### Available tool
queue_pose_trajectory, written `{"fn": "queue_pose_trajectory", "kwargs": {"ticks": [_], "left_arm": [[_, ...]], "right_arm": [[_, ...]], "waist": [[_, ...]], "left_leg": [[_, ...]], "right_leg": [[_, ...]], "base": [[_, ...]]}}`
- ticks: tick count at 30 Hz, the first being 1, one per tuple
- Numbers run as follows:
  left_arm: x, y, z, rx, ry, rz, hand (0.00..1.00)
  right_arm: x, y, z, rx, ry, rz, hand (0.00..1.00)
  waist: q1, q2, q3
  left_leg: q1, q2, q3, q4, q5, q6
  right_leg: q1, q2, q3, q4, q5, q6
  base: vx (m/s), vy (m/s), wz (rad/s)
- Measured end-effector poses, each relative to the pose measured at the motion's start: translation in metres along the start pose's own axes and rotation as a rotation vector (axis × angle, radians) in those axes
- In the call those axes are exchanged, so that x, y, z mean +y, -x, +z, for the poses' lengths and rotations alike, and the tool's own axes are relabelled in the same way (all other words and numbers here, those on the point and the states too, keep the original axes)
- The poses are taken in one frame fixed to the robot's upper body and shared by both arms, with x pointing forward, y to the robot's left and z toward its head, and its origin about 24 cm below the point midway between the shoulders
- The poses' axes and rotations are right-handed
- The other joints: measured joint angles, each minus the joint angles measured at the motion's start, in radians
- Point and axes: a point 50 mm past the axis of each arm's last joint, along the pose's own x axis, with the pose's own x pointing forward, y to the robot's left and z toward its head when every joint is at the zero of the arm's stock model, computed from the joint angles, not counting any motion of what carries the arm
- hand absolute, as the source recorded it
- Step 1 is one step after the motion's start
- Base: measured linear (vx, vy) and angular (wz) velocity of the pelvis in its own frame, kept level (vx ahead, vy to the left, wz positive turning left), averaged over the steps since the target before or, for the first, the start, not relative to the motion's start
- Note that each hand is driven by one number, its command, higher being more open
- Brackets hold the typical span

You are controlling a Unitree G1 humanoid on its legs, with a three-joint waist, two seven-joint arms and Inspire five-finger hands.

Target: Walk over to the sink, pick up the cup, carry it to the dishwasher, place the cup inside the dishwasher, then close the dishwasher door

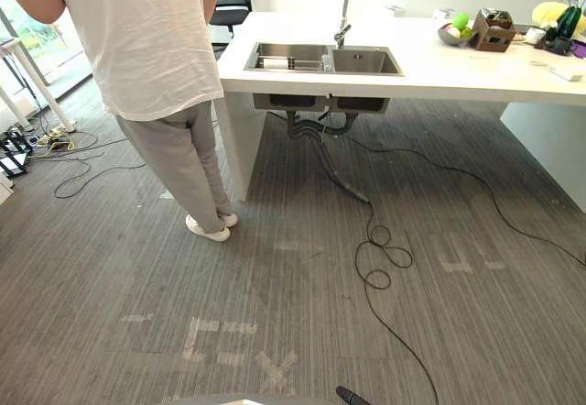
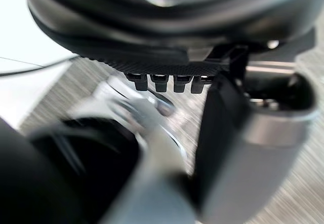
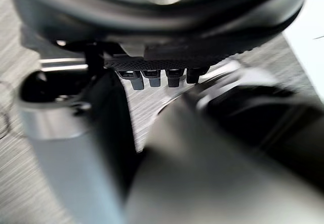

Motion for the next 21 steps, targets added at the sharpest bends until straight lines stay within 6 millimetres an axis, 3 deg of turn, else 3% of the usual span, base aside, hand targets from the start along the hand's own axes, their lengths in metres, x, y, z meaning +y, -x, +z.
{"fn": "queue_pose_trajectory", "kwargs": {"ticks": [8,21], "left_arm": [[-0.007,0.0,0.016,-0.109,-0.166,-0.023,1.0],[-0.009,0.001,0.024,-0.178,-0.257,0.028,1.0]], "right_arm": [[0.01,-0.002,0.025,-0.149,0.256,-0.1,1.0],[0.018,-0.002,0.032,-0.152,0.267,-0.035,1.0]], "waist": [[0.0,-0.002,0.027],[-0.004,-0.01,0.032]], "left_leg": [[-0.01,0.004,0.001,-0.004,-0.001,-0.002],[-0.014,0.003,-0.005,-0.004,0.003,-0.01]], "right_leg": [[-0.005,0.007,-0.002,-0.014,0.003,-0.001],[0.008,0.007,-0.016,-0.027,0.008,0.001]], "base": [[-0.02,-0.022,0.0],[-0.03,-0.023,0.03]]}}
